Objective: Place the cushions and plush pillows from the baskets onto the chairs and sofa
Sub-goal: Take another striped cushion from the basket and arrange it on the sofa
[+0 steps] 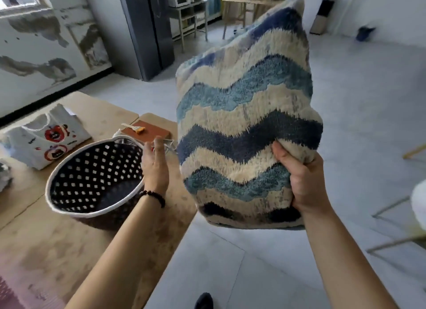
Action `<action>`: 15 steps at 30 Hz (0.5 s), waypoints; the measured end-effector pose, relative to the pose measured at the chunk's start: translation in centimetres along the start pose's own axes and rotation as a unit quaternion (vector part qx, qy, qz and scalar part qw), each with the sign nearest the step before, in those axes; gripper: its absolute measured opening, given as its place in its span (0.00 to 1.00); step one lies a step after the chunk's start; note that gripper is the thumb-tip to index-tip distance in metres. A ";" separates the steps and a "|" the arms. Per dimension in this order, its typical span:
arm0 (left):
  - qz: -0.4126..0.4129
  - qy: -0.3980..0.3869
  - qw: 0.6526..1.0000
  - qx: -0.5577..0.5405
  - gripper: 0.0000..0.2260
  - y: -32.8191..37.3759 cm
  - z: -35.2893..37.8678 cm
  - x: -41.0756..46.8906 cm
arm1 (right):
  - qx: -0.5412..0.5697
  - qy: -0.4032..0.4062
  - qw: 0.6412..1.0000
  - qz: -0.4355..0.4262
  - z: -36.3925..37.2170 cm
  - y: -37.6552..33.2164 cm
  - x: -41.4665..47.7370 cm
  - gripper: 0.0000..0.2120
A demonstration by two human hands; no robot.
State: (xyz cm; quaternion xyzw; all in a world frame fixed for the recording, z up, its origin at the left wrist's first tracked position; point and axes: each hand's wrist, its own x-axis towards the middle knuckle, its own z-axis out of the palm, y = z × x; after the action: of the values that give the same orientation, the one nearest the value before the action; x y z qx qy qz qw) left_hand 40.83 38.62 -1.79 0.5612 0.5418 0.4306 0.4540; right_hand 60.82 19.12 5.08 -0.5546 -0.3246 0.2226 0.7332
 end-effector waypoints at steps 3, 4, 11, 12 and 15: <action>-0.059 -0.220 0.960 -0.162 0.36 3.9 7.6 -3.2 | -0.018 0.071 0.997 -0.026 -5.6 -1.5 -2.2 0.10; -0.086 -0.295 0.929 -0.205 0.33 4.8 10.1 -4.4 | -0.035 0.095 0.994 -0.037 -7.7 -2.1 -3.2 0.10; 0.027 -0.451 0.874 -0.178 0.18 8.7 27.1 -21.4 | -0.190 0.330 0.924 -0.042 -23.2 -7.0 -16.5 0.09; 0.049 -0.472 0.862 -0.178 0.21 9.3 28.8 -25.0 | -0.201 0.377 0.903 -0.041 -25.2 -7.2 -18.7 0.19; 0.099 -0.537 0.820 -0.171 0.27 9.9 33.2 -35.6 | -0.184 0.510 0.839 -0.042 -30.3 -8.4 -24.5 0.43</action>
State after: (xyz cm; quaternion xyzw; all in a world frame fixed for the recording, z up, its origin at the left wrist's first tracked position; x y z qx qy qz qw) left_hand 73.88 1.65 0.95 0.6678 0.0713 0.1894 0.7163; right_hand 65.52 -20.39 2.20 -0.7002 0.0372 -0.1870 0.6880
